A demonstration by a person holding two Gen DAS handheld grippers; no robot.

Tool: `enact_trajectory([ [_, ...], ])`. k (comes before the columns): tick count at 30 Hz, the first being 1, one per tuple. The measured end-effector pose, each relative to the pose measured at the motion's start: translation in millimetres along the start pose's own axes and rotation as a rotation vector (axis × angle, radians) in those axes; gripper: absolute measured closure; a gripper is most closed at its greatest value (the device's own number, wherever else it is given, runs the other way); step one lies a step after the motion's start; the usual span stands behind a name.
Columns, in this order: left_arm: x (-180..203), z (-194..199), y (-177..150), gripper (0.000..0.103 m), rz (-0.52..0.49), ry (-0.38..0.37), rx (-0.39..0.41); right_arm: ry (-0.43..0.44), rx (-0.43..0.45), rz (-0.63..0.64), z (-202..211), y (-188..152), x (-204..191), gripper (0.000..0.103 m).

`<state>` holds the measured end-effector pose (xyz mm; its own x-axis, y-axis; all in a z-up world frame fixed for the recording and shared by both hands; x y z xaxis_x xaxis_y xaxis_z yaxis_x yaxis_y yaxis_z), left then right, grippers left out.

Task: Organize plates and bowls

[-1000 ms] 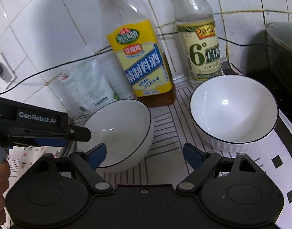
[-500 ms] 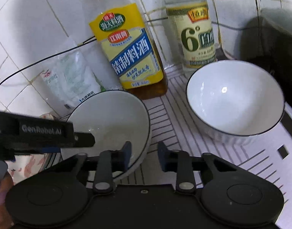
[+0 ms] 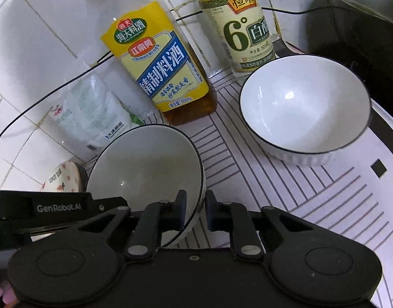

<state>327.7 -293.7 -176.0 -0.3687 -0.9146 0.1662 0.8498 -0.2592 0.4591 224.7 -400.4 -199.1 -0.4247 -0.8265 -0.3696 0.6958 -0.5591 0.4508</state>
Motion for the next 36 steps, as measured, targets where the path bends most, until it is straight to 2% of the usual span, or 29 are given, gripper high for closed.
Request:
enact_trajectory([
  [6,0.0,21.4,-15.7,0.091,0.025,-0.018,-0.025,-0.009,-0.026,-0.008,19.1,-10.6,-2.4,0.084],
  [11,-8.4,48.5,-34.0,0.091,0.053,-0.04,-0.018,0.006,-0.015,0.018,45.3,-17.9,-11.4,0.084],
  [15,-15.8,72.9,-51.0,0.091,0.044,-0.021,-0.004,0.026,-0.01,0.042,66.9,-25.9,-18.8,0.084],
  [25,-42.8,124.0,-90.9,0.091,0.103,0.002,0.025,0.095,0.008,0.108,114.8,-53.3,-48.8,0.084],
  [36,-80.8,157.2,-129.0,0.091,0.138,0.049,0.013,0.172,-0.034,0.136,135.2,-93.5,-78.7,0.084],
])
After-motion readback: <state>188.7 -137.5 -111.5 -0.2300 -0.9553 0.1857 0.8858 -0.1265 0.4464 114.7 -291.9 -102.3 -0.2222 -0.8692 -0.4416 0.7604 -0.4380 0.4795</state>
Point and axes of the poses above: each gripper's, at about its wrist camera, not at the fingertips, and z roughly against the way its jaws point, x to its right, y to its top, the point moved 2 cm from there along -z, roughly the way its jaws point, and after that the axes turned 2 degrees about z, right-handed, at the moved point
